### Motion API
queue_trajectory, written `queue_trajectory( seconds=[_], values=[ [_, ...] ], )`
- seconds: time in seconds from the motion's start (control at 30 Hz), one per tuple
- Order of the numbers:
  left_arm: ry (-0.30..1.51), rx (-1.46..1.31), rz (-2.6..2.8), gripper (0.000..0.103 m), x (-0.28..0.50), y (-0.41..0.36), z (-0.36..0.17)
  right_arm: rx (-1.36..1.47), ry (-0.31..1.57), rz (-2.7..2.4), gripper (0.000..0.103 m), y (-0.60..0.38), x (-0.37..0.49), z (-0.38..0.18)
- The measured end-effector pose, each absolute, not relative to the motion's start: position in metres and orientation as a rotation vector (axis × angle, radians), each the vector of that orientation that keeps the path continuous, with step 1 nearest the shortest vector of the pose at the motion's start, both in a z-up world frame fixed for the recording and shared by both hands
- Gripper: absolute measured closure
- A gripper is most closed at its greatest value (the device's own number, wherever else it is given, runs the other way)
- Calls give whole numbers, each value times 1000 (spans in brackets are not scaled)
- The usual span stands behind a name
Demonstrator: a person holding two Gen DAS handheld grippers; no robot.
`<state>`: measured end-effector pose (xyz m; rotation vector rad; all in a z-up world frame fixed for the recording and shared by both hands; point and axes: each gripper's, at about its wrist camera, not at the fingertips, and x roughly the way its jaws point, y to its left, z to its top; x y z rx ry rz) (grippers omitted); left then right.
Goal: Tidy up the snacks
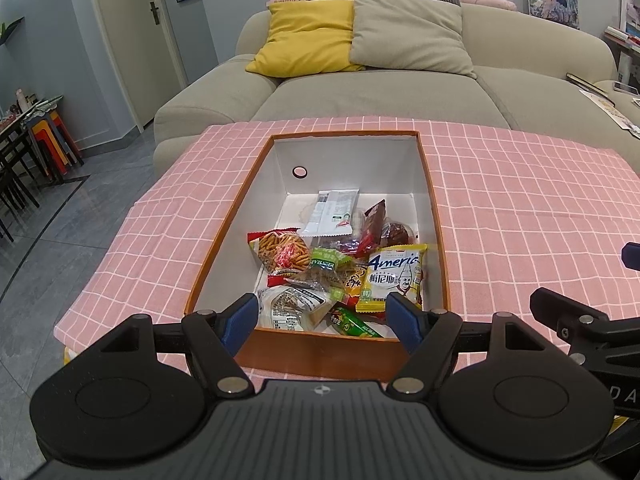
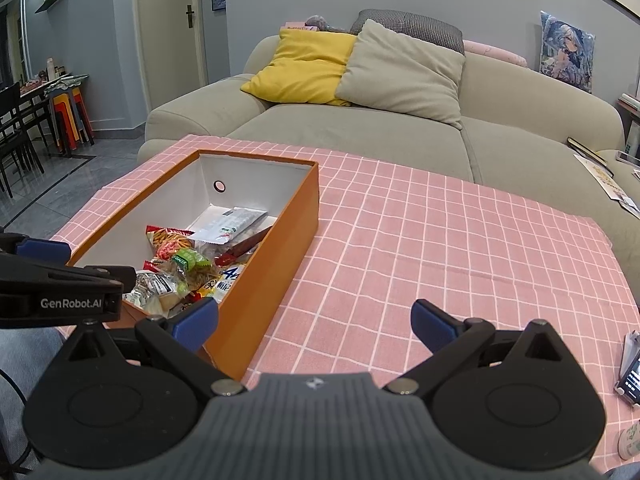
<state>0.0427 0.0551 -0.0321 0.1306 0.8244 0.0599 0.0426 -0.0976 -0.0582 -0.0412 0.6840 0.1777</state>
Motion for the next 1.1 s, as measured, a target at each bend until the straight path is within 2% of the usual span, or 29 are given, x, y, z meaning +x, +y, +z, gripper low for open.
queue_trajectory(
  seconds=[1.1],
  values=[
    [814, 142, 42, 18, 42, 59, -30, -39, 693, 161, 4, -95, 43, -59]
  ],
)
